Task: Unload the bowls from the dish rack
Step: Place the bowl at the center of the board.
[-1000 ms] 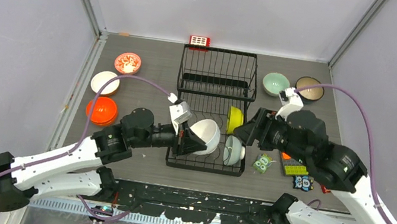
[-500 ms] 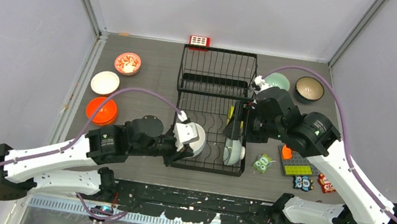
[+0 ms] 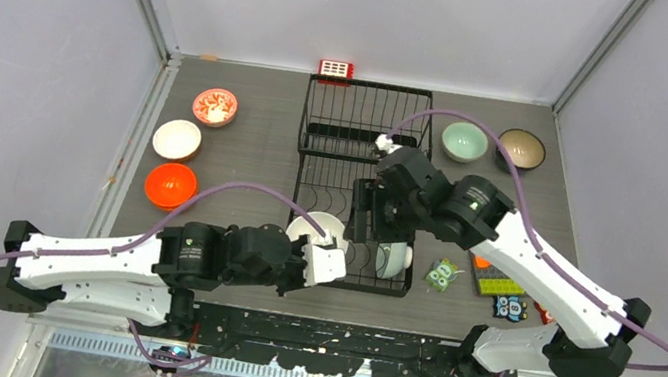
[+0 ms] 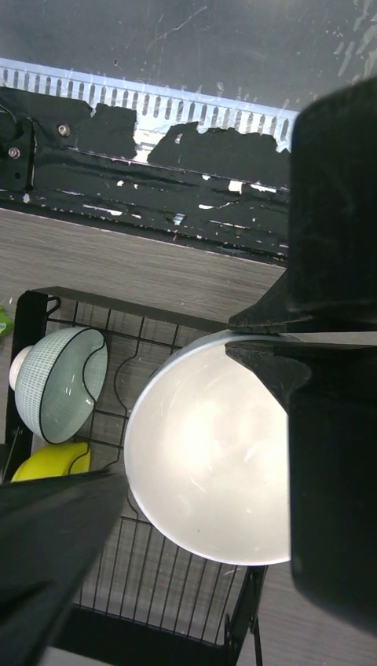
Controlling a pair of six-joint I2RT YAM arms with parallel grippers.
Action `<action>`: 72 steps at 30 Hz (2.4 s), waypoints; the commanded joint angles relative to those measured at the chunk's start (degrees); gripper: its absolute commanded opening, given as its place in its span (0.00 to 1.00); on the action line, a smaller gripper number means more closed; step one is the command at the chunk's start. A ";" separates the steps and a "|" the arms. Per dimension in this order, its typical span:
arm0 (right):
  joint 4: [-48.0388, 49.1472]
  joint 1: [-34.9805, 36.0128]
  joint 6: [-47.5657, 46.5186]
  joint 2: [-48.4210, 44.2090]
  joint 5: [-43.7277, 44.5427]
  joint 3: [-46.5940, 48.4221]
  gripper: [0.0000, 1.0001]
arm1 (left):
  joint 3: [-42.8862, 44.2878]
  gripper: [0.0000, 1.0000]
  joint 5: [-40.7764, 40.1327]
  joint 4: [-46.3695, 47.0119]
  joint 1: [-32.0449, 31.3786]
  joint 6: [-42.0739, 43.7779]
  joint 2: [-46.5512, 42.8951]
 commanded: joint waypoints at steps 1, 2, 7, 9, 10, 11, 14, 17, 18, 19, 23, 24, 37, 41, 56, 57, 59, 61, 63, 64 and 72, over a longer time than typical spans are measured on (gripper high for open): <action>4.52 1.69 0.66 2.66 3.34 1.05 0.66 | 3.36 0.00 -3.66 3.23 -1.34 2.55 -0.92; 4.82 1.83 0.59 3.48 3.90 1.04 0.66 | 3.13 0.00 -3.89 3.21 -1.56 2.48 -1.14; 5.63 2.06 -0.14 6.64 5.43 1.04 0.61 | 2.14 0.00 -4.46 3.22 -2.15 1.56 -2.63; 5.84 2.04 -0.52 7.84 5.81 1.05 0.58 | 1.90 0.00 -4.68 3.20 -2.34 1.37 -3.15; 5.76 2.09 -0.69 8.38 6.02 1.09 0.57 | 1.80 0.00 -4.81 3.24 -2.38 1.32 -3.44; 5.69 2.09 -0.95 8.91 6.07 1.05 0.56 | 1.66 0.00 -4.86 3.23 -2.39 1.28 -3.63; 5.77 2.48 -1.35 10.28 5.94 0.74 0.53 | 1.53 0.00 -4.78 3.28 -2.42 1.15 -3.94; 6.20 3.26 -1.49 11.11 6.29 0.78 0.50 | 1.29 0.00 -4.77 3.43 -2.45 1.02 -4.05; 6.35 3.51 -1.53 11.31 6.39 0.78 0.48 | 1.14 0.00 -4.78 3.45 -2.50 0.91 -4.10; 6.39 3.78 -1.54 11.59 6.41 0.86 0.46 | 1.00 0.00 -4.78 3.51 -2.54 0.88 -4.12; 6.38 4.98 -1.83 12.56 6.86 1.09 0.33 | 0.69 0.00 -4.99 3.53 -2.52 0.56 -4.35; 6.21 5.34 -1.95 12.79 7.12 1.17 0.29 | 0.62 0.00 -5.11 3.53 -2.51 0.46 -4.45; 2.57 6.37 -2.55 8.79 12.72 3.88 0.01 | 0.71 0.94 -10.02 4.76 -2.52 -5.58 -7.50; -0.80 6.35 -3.47 5.28 15.90 4.59 0.01 | 1.12 1.00 -11.40 5.51 -2.51 -9.41 -10.48; -8.35 -17.00 -11.71 -9.50 28.49 -1.10 0.01 | -10.39 1.00 -20.80 10.29 -2.51 -16.42 -24.93; -6.14 -19.07 -11.15 -10.08 29.18 -2.65 0.01 | -11.76 1.00 -21.84 11.25 -2.55 -17.58 -25.04; -1.12 -24.16 -9.51 -11.21 29.69 -6.24 0.01 | -13.75 1.00 -24.32 12.37 -2.52 -19.96 -25.10; 4.26 -32.18 -6.65 -12.69 28.28 -10.95 0.01 | -15.31 1.00 -27.46 13.08 -2.52 -22.87 -25.08; 8.70 -38.74 -3.33 -14.32 27.03 -15.14 0.01 | -16.41 1.00 -31.52 13.11 -2.51 -25.80 -25.05; 10.79 -41.36 -1.33 -15.01 27.33 -17.62 0.01 | -16.93 1.00 -33.69 12.83 -2.51 -28.06 -25.06; 27.82 -56.56 9.27 -8.99 24.05 -29.31 0.01 | -23.90 0.99 -43.38 10.49 -2.52 -45.21 -26.68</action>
